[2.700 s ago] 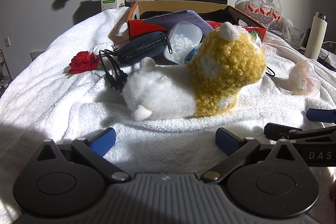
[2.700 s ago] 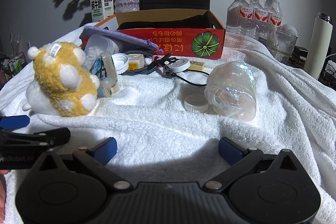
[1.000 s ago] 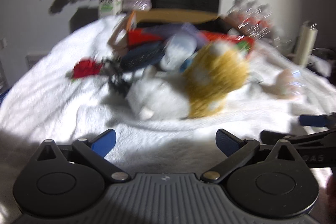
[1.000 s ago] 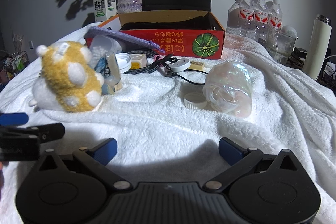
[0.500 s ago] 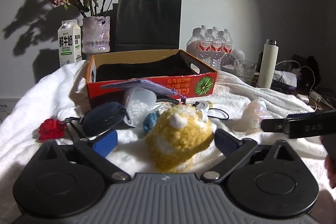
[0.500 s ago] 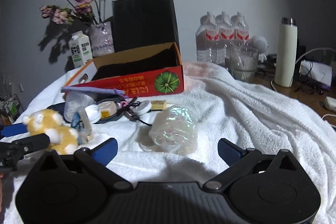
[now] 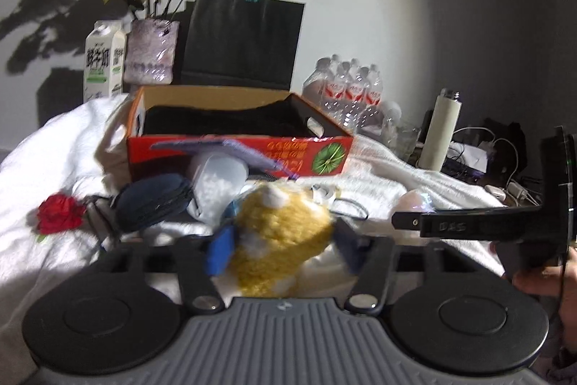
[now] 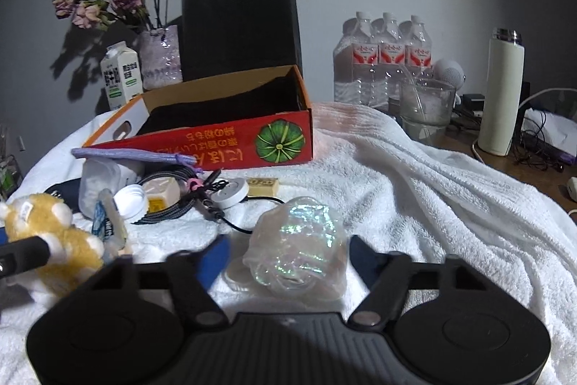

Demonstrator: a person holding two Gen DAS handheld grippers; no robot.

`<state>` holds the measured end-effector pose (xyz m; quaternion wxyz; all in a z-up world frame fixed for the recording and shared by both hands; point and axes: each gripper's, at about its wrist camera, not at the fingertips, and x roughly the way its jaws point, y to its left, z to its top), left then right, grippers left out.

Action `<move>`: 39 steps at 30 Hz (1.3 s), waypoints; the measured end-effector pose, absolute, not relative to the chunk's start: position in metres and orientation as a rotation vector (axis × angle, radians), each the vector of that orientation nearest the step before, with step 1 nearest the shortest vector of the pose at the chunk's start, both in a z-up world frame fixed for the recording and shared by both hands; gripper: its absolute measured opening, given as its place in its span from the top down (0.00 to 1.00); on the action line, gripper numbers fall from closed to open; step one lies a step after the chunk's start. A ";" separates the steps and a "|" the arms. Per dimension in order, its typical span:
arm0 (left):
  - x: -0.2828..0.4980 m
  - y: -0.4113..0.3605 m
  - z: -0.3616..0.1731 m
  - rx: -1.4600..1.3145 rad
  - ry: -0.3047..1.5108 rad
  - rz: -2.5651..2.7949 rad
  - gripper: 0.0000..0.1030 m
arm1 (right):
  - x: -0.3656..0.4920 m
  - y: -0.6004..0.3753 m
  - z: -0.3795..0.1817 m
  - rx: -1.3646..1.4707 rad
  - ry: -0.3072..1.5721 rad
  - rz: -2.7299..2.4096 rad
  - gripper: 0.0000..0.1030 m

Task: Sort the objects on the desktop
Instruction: 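Grasp the yellow-white plush toy with the left tool while the right tool grasps the iridescent bag, then carry both held items into the cardboard box and open both tools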

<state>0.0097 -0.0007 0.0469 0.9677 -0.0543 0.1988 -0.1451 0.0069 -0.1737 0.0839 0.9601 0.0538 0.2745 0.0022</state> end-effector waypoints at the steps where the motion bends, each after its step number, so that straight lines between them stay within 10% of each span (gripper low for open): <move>1: 0.010 -0.004 0.048 -0.099 0.395 -0.283 0.49 | 0.007 -0.175 0.084 0.121 0.555 0.004 0.61; 22: -0.058 0.025 0.139 -0.188 0.261 -0.269 0.53 | -0.089 -0.174 0.160 0.147 0.371 0.169 0.65; 39: 0.190 0.050 0.190 -0.166 0.559 -0.309 0.53 | 0.111 -0.173 0.251 0.019 0.503 0.305 0.64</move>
